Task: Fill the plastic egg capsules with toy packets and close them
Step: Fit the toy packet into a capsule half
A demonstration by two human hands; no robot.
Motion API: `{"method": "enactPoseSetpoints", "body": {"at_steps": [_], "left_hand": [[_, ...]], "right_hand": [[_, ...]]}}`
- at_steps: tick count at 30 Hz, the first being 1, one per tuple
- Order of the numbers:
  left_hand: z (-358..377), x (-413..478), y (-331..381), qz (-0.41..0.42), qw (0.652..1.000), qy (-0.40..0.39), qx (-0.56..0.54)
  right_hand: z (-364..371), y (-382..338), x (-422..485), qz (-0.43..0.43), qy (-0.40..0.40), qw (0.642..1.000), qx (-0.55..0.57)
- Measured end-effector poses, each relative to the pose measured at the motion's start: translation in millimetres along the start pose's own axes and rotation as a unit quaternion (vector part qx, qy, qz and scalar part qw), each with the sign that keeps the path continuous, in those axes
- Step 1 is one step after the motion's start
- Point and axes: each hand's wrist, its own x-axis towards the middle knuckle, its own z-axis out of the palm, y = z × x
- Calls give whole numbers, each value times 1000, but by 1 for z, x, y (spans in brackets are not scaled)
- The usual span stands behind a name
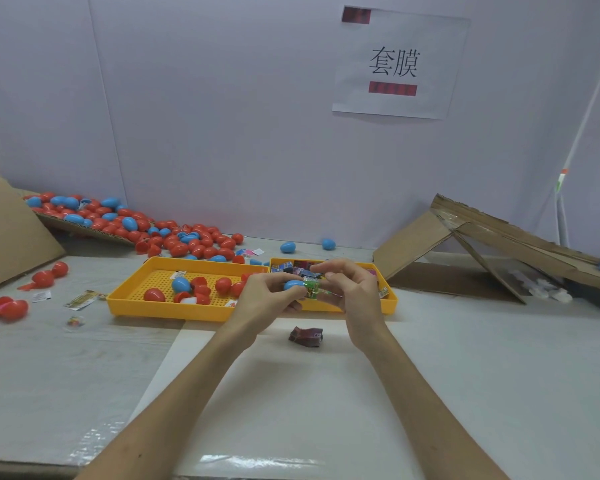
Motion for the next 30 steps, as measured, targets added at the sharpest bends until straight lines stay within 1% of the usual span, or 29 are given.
{"method": "enactPoseSetpoints", "body": {"at_steps": [6,9,12,16,18,20,22,24,26,30], "left_hand": [[1,1,-2,3,1000,3,6],[2,2,-2,-3,1000,-6,3],[1,1,-2,-7,1000,-18,0],[-3,2,-1,-34,998,-1,-57],[-5,2,1,-57,993,2,-102],[-4,3,2,-78,988,-4,-133],[-3,2,2,-89,985,-12,-150],[-3,2,1,-93,983,-17,-155],[-3,2,1,-93,983,-25,-155],[-3,1,-1,-83,986,-47,-139]], "right_hand": [[0,1,1,-3,29,1000,6],[-2,2,4,2,59,998,9],[-6,3,7,-5,89,996,-13],[-16,4,11,-31,137,990,-34],[-20,4,11,-54,124,989,-51],[-18,4,9,-87,84,989,-85],[-12,6,6,-113,37,985,-124],[-5,8,3,-136,9,976,-169],[0,11,2,-152,1,969,-197],[2,13,0,-159,12,964,-214]]}}
